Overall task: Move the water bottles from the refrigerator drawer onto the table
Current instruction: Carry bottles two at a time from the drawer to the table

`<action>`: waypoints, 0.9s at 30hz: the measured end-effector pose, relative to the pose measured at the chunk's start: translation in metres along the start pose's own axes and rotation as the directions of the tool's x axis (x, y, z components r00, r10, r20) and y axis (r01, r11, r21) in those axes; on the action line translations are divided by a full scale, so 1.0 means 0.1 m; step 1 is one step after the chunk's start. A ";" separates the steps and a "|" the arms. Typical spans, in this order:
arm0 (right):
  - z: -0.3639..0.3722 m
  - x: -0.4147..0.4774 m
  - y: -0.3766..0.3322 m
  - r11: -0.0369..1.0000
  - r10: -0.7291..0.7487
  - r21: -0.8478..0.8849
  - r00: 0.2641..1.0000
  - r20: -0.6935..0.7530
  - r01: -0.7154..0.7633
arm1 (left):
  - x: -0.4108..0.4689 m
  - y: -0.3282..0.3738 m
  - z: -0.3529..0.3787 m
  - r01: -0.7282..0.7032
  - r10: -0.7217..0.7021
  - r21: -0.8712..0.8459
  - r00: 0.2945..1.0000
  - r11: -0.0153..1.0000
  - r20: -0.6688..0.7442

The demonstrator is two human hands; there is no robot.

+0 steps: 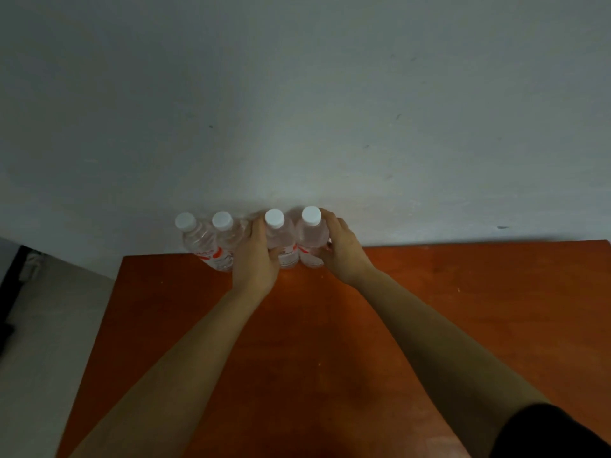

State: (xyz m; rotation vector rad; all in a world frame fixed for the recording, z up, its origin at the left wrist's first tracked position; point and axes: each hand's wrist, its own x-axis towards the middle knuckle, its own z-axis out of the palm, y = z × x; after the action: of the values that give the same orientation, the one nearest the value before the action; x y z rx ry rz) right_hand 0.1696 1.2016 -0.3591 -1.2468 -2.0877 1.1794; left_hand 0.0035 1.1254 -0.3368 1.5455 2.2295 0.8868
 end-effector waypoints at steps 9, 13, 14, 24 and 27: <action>0.11 -0.05 -0.12 0.999 0.008 -0.051 0.996 0.093 -0.003 | 0.00 -0.07 -0.15 0.040 -0.041 0.045 0.999 0.998 0.023; 0.07 -0.12 -0.24 0.962 0.052 -0.274 0.993 0.109 -0.020 | -0.10 0.00 -0.27 0.022 -0.027 0.061 0.997 0.998 0.077; 0.02 -0.13 -0.29 0.948 0.055 -0.317 0.993 0.104 -0.019 | -0.12 0.05 -0.32 0.012 -0.018 0.066 0.996 0.998 0.090; -0.89 -0.65 -0.96 0.854 -0.279 -0.518 0.878 -0.389 0.041 | -0.15 0.61 -1.11 -0.215 0.238 0.283 0.970 0.935 -0.047; -1.09 -1.09 -0.82 0.758 -0.277 -0.644 0.842 -0.463 -0.105 | -0.25 0.81 -1.04 -0.272 0.297 0.445 0.955 0.853 0.014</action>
State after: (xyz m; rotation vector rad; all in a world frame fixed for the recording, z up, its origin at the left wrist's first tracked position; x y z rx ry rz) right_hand 0.2617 1.1368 -0.2252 -1.5098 -2.1126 -0.0359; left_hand 0.0155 1.0886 -0.2086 2.1238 2.3976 0.5081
